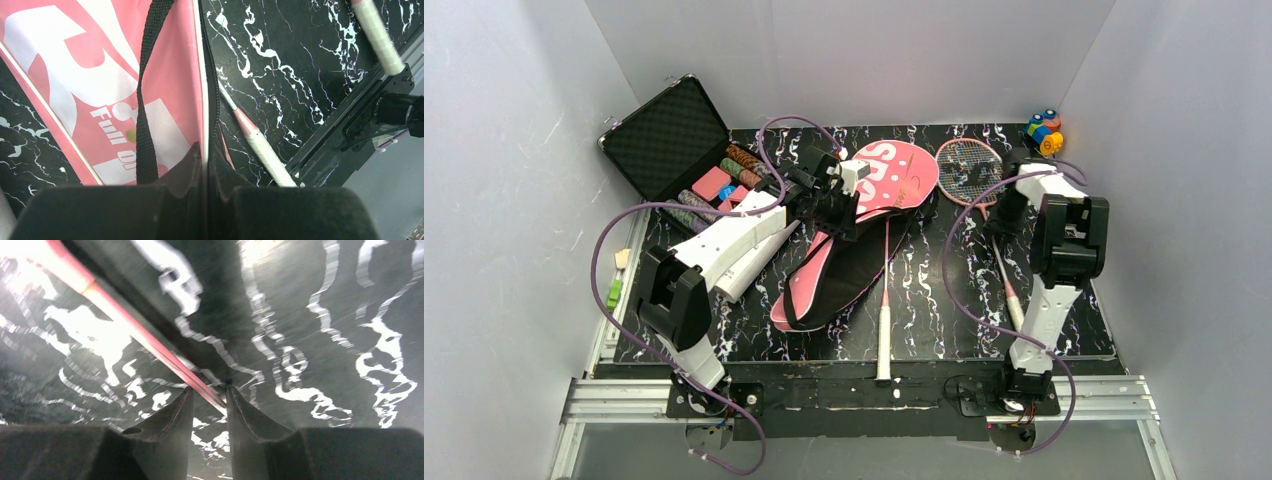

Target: Pack up the badminton gear

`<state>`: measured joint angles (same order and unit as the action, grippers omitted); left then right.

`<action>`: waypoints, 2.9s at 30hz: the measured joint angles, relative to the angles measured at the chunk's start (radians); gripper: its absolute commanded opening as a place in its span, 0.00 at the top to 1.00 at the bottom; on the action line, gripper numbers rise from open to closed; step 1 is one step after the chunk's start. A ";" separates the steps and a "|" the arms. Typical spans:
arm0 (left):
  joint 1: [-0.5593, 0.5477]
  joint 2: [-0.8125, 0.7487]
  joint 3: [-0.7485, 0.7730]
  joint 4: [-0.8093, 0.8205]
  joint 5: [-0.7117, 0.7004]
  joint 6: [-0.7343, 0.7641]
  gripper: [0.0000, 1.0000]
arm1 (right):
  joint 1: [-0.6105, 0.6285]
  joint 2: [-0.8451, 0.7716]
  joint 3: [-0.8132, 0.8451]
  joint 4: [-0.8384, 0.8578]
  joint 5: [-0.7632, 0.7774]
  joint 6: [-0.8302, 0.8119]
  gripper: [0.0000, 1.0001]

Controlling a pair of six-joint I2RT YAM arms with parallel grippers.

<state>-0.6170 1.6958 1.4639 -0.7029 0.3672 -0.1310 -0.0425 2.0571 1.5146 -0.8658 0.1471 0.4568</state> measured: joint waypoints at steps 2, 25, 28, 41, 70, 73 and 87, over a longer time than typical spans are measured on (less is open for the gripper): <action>0.000 -0.005 0.000 -0.001 0.000 0.000 1.00 | 0.059 -0.005 -0.008 -0.005 0.016 0.005 0.69; 0.010 -0.066 -0.068 0.010 -0.033 0.016 1.00 | 0.207 0.031 0.060 -0.005 0.007 0.015 0.99; 0.010 -0.066 -0.077 0.031 -0.039 0.019 1.00 | 0.216 0.021 0.059 -0.007 0.006 0.013 0.99; 0.013 -0.066 -0.114 0.105 -0.043 0.018 1.00 | 0.340 -0.615 -0.277 -0.042 -0.074 0.015 0.99; 0.013 0.015 -0.042 0.119 -0.074 0.046 1.00 | 1.093 -0.917 -0.573 -0.328 -0.288 0.424 0.99; 0.012 0.015 -0.042 0.120 -0.074 0.045 1.00 | 1.093 -0.821 -0.525 -0.317 -0.277 0.399 0.99; 0.014 0.008 -0.053 0.121 -0.040 0.037 1.00 | 1.005 -0.470 -0.238 -0.205 -0.174 0.254 0.99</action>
<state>-0.6033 1.7035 1.4105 -0.5816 0.3275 -0.0944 0.9623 1.5867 1.2766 -1.0710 -0.0273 0.7113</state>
